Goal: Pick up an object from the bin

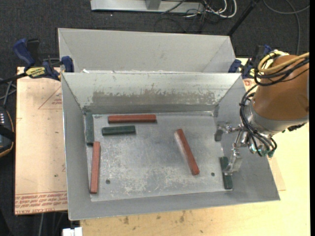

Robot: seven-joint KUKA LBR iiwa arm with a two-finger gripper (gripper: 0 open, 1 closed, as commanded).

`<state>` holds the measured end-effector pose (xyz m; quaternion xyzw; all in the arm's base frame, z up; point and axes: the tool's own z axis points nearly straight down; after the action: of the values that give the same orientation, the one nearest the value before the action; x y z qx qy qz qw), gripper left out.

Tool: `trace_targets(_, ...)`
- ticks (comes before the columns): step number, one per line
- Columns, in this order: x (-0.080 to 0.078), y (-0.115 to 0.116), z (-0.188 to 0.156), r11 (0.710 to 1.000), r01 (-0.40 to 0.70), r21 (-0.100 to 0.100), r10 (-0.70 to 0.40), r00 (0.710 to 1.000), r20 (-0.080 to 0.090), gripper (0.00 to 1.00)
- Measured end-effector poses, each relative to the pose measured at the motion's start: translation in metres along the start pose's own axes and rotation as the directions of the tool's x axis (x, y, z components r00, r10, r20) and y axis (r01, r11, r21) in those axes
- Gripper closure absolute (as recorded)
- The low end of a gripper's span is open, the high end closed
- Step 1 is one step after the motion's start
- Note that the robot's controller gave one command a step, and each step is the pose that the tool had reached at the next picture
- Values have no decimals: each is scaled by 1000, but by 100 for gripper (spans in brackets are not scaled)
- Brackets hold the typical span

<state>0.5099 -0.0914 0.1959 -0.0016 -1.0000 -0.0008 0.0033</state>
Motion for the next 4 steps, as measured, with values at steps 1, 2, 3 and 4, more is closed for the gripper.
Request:
trace_targets(1,-2,0,-4,1000,3,1,-3,1000,7,0)
trace_targets(2,-2,-11,24,982,187,5,-187,982,16,0)
trace_targets(3,-11,-55,93,919,393,7,-394,919,11,0)
trace_targets(4,-5,-53,120,870,494,2,-494,870,8,0)
